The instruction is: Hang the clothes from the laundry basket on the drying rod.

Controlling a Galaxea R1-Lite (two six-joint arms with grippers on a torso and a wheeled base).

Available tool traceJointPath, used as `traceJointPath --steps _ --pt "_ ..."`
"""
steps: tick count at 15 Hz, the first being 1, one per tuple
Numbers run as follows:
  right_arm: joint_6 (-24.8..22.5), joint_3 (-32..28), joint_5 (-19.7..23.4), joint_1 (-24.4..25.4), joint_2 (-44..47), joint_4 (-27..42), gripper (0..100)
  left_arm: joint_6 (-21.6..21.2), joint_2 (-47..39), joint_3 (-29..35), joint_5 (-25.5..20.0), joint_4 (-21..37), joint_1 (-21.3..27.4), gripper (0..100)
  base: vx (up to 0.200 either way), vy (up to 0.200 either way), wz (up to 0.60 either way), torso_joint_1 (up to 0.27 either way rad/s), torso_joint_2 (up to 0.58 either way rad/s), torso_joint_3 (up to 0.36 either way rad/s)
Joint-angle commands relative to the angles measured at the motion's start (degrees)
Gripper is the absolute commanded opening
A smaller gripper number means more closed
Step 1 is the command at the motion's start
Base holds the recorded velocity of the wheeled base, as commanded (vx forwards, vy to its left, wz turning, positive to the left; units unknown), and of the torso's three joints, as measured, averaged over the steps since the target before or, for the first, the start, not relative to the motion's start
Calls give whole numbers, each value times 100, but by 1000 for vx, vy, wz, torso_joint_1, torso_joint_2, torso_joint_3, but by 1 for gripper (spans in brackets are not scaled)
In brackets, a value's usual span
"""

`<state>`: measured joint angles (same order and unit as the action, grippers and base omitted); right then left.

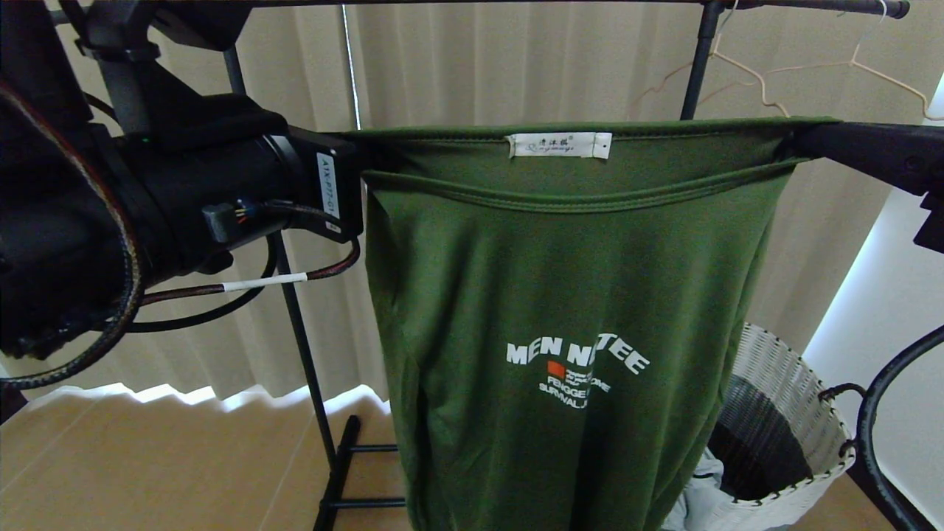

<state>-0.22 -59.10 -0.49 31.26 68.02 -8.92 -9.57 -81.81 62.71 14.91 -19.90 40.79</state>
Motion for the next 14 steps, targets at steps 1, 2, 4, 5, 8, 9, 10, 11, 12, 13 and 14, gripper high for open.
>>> traceJointPath --steps 1,2,4,5,8,9,10,11,12,13,14 --pt "-13 13 -4 -6 9 -4 100 8 7 -31 3 -6 -1 0 0 0 0 0 0 0" --pt "-13 21 -13 -6 9 -4 100 -1 7 -39 3 -6 -1 0 0 0 0 0 0 0" --pt "-22 100 -13 -6 -8 -48 100 -1 7 -31 12 -6 -10 0 0 0 0 0 0 0" --pt "-13 153 -4 -6 -26 -57 100 -1 -2 -39 12 -6 -80 0 0 0 0 0 0 0" --pt "-13 461 22 3 -175 -66 100 25 -10 -92 38 3 -291 0 0 0 0 0 0 0" --pt "-4 496 58 3 -211 -66 100 25 -19 -110 38 3 -379 0 0 0 0 0 0 0" --pt "-4 505 225 3 -246 -66 100 25 -10 -154 38 3 -458 0 0 0 0 0 0 0" --pt "4 531 462 3 -307 -66 100 34 -10 -206 38 -6 -493 0 0 0 0 0 0 0" --pt "4 557 567 3 -334 -74 100 34 -2 -215 30 -6 -493 0 0 0 0 0 0 0" --pt "4 619 796 3 -395 -66 100 34 7 -242 38 -6 -502 0 0 0 0 0 0 0" --pt "-4 681 822 -6 -430 -66 100 34 7 -242 38 -6 -502 0 0 0 0 0 0 0"
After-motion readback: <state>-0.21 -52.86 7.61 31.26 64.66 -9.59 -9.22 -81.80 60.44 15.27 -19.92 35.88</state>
